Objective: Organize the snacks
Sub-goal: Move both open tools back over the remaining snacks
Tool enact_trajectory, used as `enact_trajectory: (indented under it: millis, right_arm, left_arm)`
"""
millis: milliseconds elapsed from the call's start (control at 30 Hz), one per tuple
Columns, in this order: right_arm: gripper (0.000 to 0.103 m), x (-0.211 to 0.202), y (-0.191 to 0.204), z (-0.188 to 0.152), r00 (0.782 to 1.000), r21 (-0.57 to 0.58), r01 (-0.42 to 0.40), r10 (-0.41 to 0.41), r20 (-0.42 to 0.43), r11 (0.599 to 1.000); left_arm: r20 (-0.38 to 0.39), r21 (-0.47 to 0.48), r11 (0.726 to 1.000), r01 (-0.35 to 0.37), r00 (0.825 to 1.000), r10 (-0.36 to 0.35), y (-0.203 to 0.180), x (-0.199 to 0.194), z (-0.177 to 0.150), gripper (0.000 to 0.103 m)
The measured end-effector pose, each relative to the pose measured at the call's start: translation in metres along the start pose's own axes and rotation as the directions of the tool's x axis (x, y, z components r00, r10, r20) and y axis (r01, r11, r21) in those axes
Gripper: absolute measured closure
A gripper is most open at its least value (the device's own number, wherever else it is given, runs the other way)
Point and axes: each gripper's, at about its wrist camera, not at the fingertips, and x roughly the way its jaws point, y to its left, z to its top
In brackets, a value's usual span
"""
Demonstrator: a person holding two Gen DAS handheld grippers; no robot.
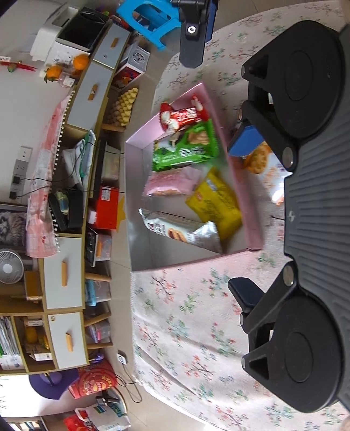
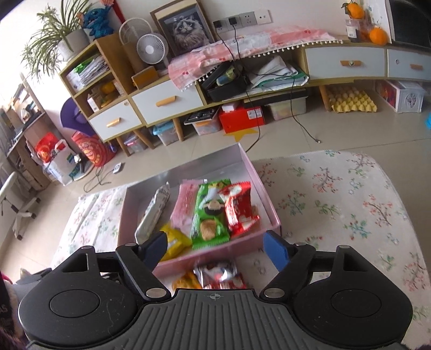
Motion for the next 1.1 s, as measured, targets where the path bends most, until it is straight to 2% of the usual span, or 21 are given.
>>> enact_trajectory:
  millis: [433, 633, 933, 1100]
  right_arm:
    - [0.015, -0.032, 0.023, -0.051, 0.998, -0.075, -0.011, 0.006, -0.062, 0.997]
    - [0.015, -0.037, 0.024, -0.078, 0.994, -0.112, -0.019, 0.007, -0.105, 0.994]
    - [0.015, -0.034, 0.021, -0.115, 0.982, -0.200, -0.014, -0.025, -0.187, 0.980]
    - [0.015, -0.032, 0.020, -0.133, 0.978, -0.237, -0.011, -0.039, -0.207, 0.971]
  left_arm:
    - [-0.023, 0.025, 1.000, 0.011, 1.000, -0.010, 0.018, -0.031, -0.038, 0.001]
    - [-0.052, 0.039, 0.998, 0.051, 0.997, -0.049, 0.026, -0.037, -0.057, 0.001]
    - [-0.071, 0.100, 0.993, 0.060, 0.996, -0.053, 0.038, -0.049, -0.083, 0.001]
    - [-0.048, 0.118, 0.990, 0.073, 0.997, -0.068, 0.040, -0.051, -0.096, 0.001]
